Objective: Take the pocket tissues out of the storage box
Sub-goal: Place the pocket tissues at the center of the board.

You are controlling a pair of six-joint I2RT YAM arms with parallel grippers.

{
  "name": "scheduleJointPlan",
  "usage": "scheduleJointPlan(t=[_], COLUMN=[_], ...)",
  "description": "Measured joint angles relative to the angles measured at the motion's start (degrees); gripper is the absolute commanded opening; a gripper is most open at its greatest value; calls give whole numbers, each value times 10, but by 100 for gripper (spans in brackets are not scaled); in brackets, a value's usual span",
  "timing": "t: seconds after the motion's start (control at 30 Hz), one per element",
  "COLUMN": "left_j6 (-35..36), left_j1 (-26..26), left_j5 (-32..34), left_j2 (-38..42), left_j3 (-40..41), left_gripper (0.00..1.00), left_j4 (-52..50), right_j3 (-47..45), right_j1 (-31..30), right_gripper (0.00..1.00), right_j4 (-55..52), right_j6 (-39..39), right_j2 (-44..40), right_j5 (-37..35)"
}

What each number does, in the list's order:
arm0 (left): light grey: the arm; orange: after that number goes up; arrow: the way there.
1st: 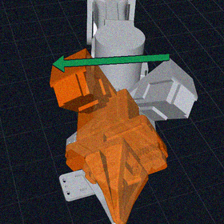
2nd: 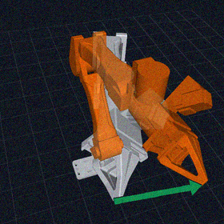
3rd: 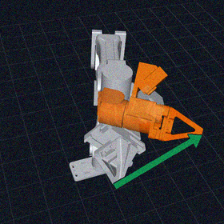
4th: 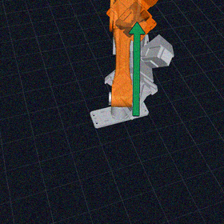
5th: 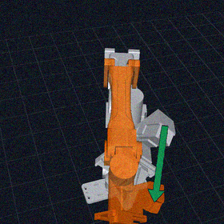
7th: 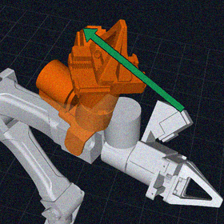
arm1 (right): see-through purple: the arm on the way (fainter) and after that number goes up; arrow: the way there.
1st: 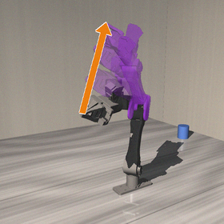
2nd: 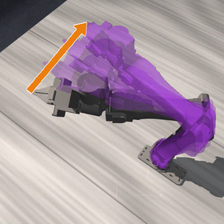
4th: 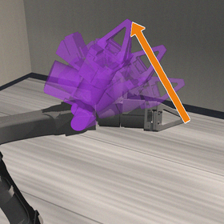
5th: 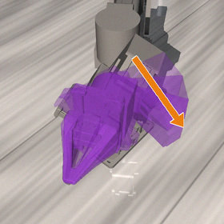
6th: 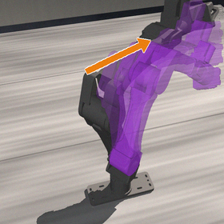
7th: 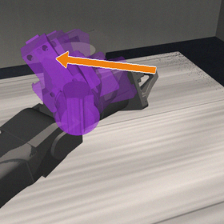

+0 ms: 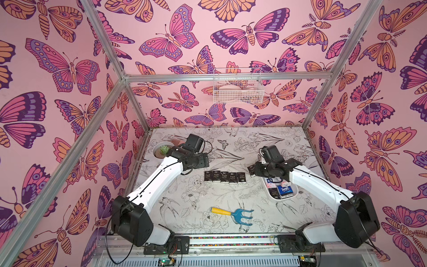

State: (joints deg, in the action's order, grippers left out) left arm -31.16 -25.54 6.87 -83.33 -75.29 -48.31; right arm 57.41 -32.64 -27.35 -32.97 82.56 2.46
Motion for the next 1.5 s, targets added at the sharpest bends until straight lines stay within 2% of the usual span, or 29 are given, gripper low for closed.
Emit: scheduleJointPlan(t=[0.23, 0.47, 0.73, 1.3, 1.5], left_j6=[0, 0, 1, 2, 2], left_j1=[0, 0, 0, 0, 0], left_j5=[0, 0, 0, 2, 2], left_j2=[0, 0, 0, 0, 1], left_j3=[0, 0, 0, 0, 0], left_gripper=[94, 94, 94, 94, 94], left_j4=[0, 0, 0, 0, 0], right_j3=[-2, -7, -15, -14, 5], right_j1=[-19, -19, -20, -28, -28], right_gripper=[20, 20, 20, 43, 43], right_j4=[28, 35, 56, 47, 28], right_j6=[-7, -7, -16, -25, -19], right_j2=[84, 94, 122, 137, 132], right_j5=[-34, -76, -84, -79, -90])
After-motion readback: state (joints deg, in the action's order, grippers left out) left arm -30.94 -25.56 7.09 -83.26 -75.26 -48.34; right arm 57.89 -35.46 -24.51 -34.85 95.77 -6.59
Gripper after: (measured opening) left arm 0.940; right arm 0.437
